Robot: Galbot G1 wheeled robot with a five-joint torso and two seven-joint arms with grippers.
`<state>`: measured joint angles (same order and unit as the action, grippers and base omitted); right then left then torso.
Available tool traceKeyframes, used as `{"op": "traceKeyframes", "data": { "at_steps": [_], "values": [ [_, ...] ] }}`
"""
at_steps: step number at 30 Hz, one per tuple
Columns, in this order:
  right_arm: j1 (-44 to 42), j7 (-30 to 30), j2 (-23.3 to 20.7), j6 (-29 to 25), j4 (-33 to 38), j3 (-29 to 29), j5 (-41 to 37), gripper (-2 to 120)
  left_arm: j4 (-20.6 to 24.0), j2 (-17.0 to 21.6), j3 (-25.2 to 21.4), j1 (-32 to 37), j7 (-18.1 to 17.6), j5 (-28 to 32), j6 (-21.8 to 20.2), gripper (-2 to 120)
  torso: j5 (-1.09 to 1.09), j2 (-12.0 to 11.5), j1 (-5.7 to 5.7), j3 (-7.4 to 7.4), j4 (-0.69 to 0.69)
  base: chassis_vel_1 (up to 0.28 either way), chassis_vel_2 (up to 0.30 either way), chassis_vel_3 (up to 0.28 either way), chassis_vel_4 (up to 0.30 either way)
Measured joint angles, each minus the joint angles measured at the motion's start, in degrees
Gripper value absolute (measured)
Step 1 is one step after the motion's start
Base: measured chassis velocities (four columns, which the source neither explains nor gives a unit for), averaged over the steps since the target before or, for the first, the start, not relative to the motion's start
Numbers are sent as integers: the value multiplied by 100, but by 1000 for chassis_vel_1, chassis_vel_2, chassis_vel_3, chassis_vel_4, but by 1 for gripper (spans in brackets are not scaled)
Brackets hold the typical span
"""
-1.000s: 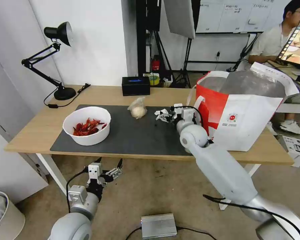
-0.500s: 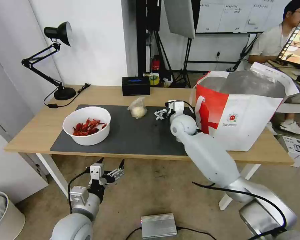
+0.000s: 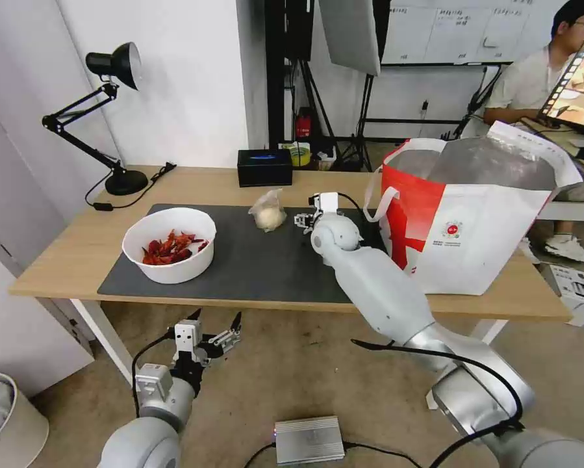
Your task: Pick up the trash from the table and place it into the takeout bag.
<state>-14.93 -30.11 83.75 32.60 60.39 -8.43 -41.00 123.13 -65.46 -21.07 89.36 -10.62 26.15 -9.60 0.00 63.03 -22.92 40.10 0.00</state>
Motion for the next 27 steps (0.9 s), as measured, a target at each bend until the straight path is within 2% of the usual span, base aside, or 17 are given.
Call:
{"op": "traceKeyframes", "data": {
  "at_steps": [27],
  "values": [
    [115, 166, 227, 114, -751, 213, 56, 100, 33, -44, 42, 23, -103, 45, 13, 100, 1, 1, 1, -1, 0, 0, 0, 0, 0]
  ]
}}
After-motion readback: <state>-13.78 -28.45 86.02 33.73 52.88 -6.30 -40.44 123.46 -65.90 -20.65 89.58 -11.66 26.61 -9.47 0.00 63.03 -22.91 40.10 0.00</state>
